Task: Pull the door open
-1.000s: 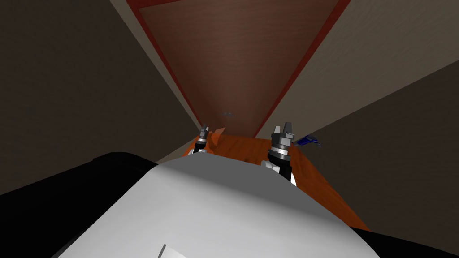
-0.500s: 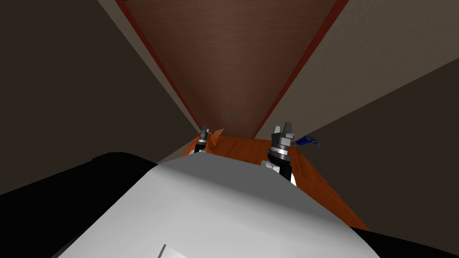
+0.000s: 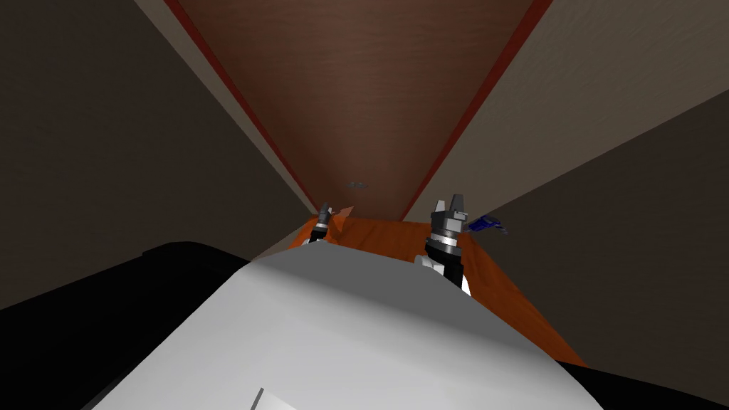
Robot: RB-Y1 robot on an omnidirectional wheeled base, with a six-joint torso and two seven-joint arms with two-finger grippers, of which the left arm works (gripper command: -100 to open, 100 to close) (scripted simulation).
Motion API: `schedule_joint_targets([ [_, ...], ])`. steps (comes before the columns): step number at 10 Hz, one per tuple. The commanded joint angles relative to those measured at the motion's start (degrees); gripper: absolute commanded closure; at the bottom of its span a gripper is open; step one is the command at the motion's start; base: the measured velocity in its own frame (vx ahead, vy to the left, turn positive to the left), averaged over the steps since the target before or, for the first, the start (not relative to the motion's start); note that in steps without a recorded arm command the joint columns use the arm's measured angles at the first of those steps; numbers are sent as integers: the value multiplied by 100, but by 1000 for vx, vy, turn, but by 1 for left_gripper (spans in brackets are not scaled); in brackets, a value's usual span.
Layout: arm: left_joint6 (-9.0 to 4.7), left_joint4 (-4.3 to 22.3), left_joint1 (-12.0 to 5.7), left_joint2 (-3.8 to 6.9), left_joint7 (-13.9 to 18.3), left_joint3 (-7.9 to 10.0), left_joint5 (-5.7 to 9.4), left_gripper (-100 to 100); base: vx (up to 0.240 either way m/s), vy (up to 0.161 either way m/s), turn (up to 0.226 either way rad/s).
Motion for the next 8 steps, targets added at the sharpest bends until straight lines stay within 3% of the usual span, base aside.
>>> schedule_joint_targets([
  [1,-58,180,-17,39,62,8,36,-100,109,-4,-50],
  [8,-313,1097,-232,206,299,59,193,-100,101,-3,-45],
])
